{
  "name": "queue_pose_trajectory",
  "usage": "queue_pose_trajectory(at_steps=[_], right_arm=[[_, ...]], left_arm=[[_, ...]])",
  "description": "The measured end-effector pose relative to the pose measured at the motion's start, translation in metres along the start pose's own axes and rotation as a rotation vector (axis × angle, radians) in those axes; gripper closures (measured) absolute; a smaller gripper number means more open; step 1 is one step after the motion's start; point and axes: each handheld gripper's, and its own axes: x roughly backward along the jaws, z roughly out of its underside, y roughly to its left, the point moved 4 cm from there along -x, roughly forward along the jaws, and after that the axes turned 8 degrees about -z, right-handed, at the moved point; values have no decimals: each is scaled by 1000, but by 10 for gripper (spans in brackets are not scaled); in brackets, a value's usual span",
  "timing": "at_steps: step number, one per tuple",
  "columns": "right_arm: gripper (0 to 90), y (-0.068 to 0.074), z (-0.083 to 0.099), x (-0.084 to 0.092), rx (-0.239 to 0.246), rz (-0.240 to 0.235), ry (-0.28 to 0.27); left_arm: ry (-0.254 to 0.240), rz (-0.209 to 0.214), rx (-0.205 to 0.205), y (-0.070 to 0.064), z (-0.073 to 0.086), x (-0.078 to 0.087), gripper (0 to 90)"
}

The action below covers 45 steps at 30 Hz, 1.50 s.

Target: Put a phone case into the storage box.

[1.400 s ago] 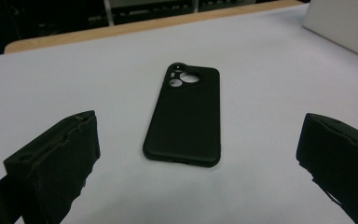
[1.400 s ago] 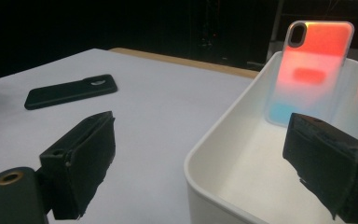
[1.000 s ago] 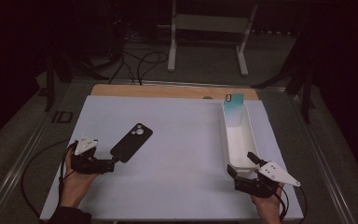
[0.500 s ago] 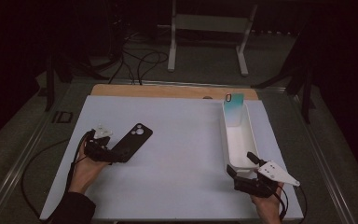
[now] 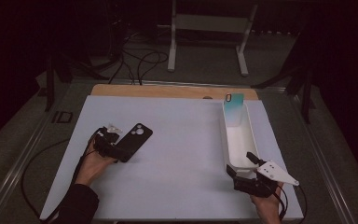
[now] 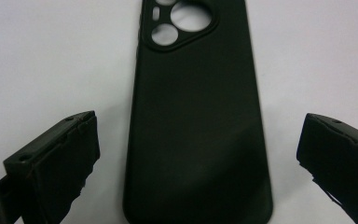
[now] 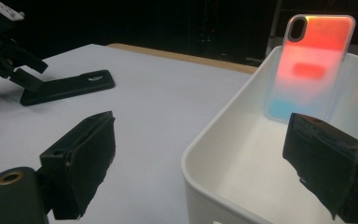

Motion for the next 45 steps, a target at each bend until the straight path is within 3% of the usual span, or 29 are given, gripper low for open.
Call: queue_pose_trajectory(at_steps=[7, 14, 16, 27, 29, 30, 32, 40, 45], right_arm=[[93, 0, 0, 0, -3, -2, 3], [92, 0, 1, -1, -3, -2, 6], [93, 0, 1, -1, -3, -3, 5], [93, 2, 1, -4, 2, -6, 11], [93, 2, 1, -5, 2, -8, 12], [93, 2, 0, -5, 2, -9, 13], [94, 2, 0, -5, 2, -9, 14], [94, 2, -1, -6, 0, -7, 15], [95, 1, -3, -5, -13, -7, 10]], left_arm=[[71, 11, -4, 2, 3, -13, 0], [93, 3, -11, 1, 3, -19, 0], [108, -9, -41, -1, 0, -22, 1], [154, -11, -52, -2, -4, -23, 19], [154, -5, -61, -3, -4, -22, 31], [154, -3, -66, -4, -5, -21, 107], [155, -2, -71, -5, -6, -19, 126], [148, -6, -66, -6, -6, -18, 154], [124, -8, -38, -7, -6, -18, 159]])
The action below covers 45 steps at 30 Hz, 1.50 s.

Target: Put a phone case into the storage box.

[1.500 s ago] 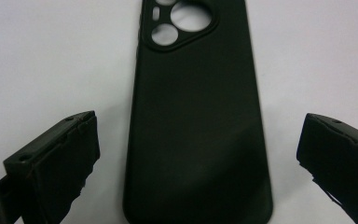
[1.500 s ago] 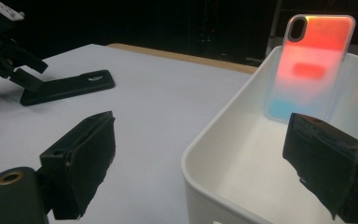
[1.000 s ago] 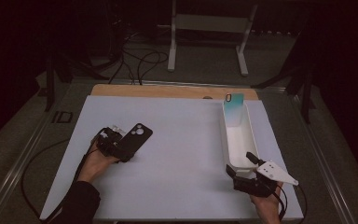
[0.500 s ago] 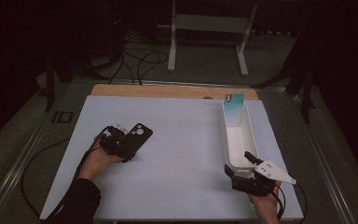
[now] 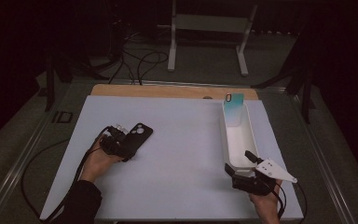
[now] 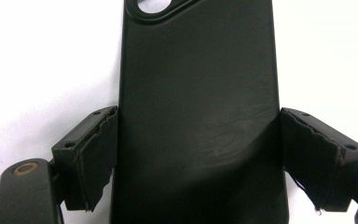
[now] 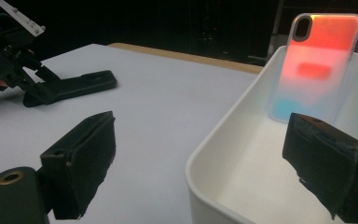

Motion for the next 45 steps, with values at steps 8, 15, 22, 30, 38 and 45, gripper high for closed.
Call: queue_pose_trajectory(at_steps=[8, 15, 22, 30, 38, 45], right_arm=[[109, -1, -5, 0, -10, -10, 8], [104, -1, -9, -3, -12, -19, 26], [92, -5, -16, -8, -62, -58, 26], [91, 3, -23, -19, -47, -91, 42], [91, 10, -35, -30, -31, -122, 50], [91, 14, -45, -41, -42, -162, 62]], left_arm=[[-68, 4, 10, -6, -4, 9, 158], [-123, 19, 20, -8, -7, 23, 157], [-182, 24, 17, -14, -9, 38, 157], [-246, 44, -6, -26, -12, 56, 156], [-294, 49, -36, -37, -16, 71, 155], [-352, 68, -90, -59, -24, 86, 155]])
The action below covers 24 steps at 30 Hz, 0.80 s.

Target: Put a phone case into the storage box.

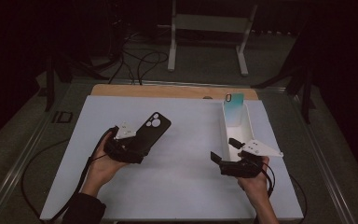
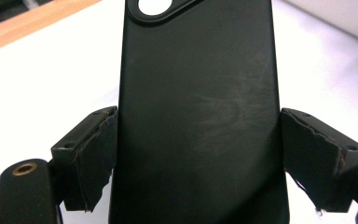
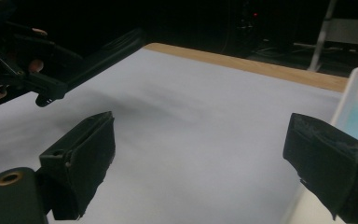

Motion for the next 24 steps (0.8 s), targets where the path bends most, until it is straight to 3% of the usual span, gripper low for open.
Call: queue_pose_trajectory(at_steps=[4, 8, 10, 11, 12, 13, 17, 18, 20, 24], right_arm=[[91, 2, -2, -4, 4, -8, 8], [91, 6, -7, -11, -13, -39, 11], [91, 8, -9, -13, -19, -49, 11], [92, 10, -12, -16, -25, -65, 5], [92, 11, -14, -17, -31, -74, 3], [94, 13, -15, -18, -36, -81, 0], [94, 16, -18, -21, -38, -94, 1], [112, 23, -23, -26, -33, -114, 11], [129, 25, -24, -28, -31, -120, 14], [170, 29, -26, -36, -68, -145, 25]], left_arm=[[-18, 9, -22, -10, -6, 2, 155], [-53, 42, -70, -31, -19, 4, 155], [-53, 42, -70, -31, -19, 4, 155], [-68, 64, -97, -44, -26, 3, 155], [-68, 64, -97, -44, -26, 3, 155], [-76, 76, -113, -53, -30, 1, 155], [-81, 88, -128, -60, -33, -1, 154], [-98, 112, -141, -72, -36, -4, 154], [-105, 119, -147, -75, -36, -4, 154], [-125, 139, -166, -85, -38, -4, 154]])
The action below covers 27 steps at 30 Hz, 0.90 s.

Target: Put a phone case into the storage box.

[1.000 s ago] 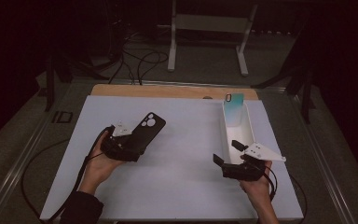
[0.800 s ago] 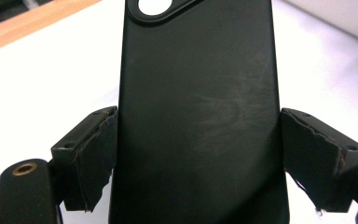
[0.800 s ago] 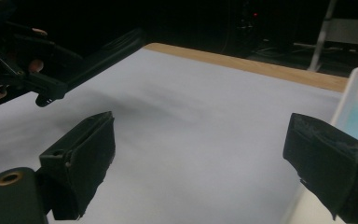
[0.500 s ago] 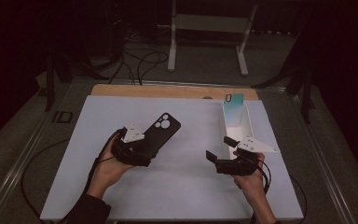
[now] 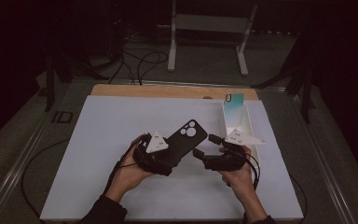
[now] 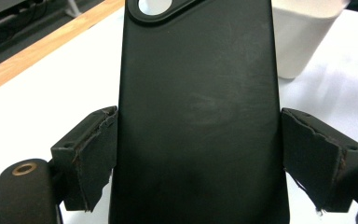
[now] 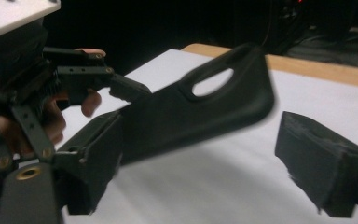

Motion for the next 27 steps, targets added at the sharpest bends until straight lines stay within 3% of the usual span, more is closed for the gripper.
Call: queue_pose_trajectory(at_steps=[2, 9, 13, 17, 22, 24, 27], right_arm=[[223, -1, 0, -4, -25, -7, 8], [463, 1, 2, -13, -120, -97, 20], [598, 4, 3, -18, -141, -123, 36], [732, 9, 3, -22, -128, -156, 35], [760, 11, 3, -24, -126, -156, 45], [780, 13, 3, -25, -136, -153, 38], [786, 13, 3, -26, -149, -152, 33]], left_arm=[[-8, 8, -7, -4, -1, 0, 154], [-34, 32, -20, -11, -1, 1, 152], [-32, 34, -25, -14, 0, -2, 152], [-19, 41, -36, -17, 1, -5, 151], [-13, 27, -37, -19, 2, -6, 145], [-20, -18, -53, -21, 2, -6, 142], [-14, -21, -55, -21, 2, -6, 142]])
